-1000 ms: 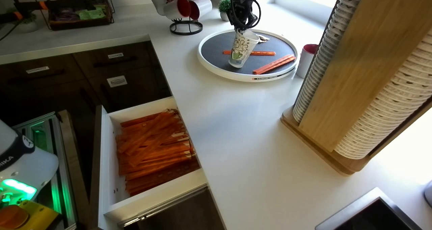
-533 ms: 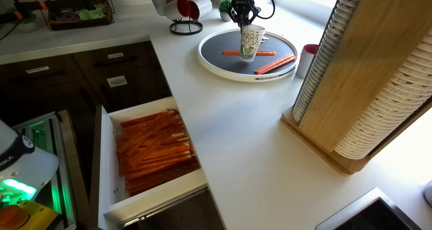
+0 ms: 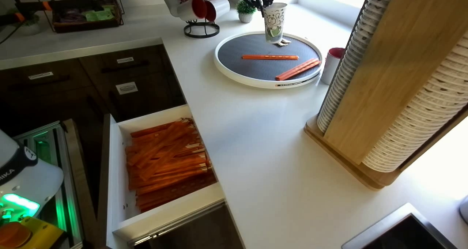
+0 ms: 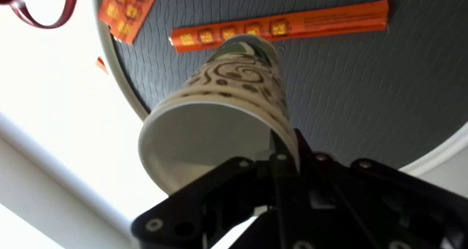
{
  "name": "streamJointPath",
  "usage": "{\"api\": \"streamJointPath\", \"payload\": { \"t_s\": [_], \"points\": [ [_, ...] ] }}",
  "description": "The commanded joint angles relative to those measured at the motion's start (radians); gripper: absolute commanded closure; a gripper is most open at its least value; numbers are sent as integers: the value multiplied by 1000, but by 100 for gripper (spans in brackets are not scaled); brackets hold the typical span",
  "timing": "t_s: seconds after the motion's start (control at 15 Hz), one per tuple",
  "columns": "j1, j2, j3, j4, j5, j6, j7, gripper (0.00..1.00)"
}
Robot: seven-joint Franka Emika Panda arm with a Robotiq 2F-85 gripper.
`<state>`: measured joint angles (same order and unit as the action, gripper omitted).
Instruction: Rotate the tray clockwise then place the coffee cup upright.
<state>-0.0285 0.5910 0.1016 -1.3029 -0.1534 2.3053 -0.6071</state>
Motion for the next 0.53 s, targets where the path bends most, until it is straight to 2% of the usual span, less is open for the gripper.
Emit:
{"api": "streamJointPath", "payload": {
  "t_s": [0.0, 0.33, 0.4, 0.47],
  "points": [
    [3, 2, 8, 3, 11, 6, -31, 94],
    [-2, 3, 19, -1, 21, 12, -67, 94],
    [-27, 10, 47, -4, 48, 23, -134, 99],
    [-42, 29, 68, 17, 59, 15, -215, 99]
  ]
}}
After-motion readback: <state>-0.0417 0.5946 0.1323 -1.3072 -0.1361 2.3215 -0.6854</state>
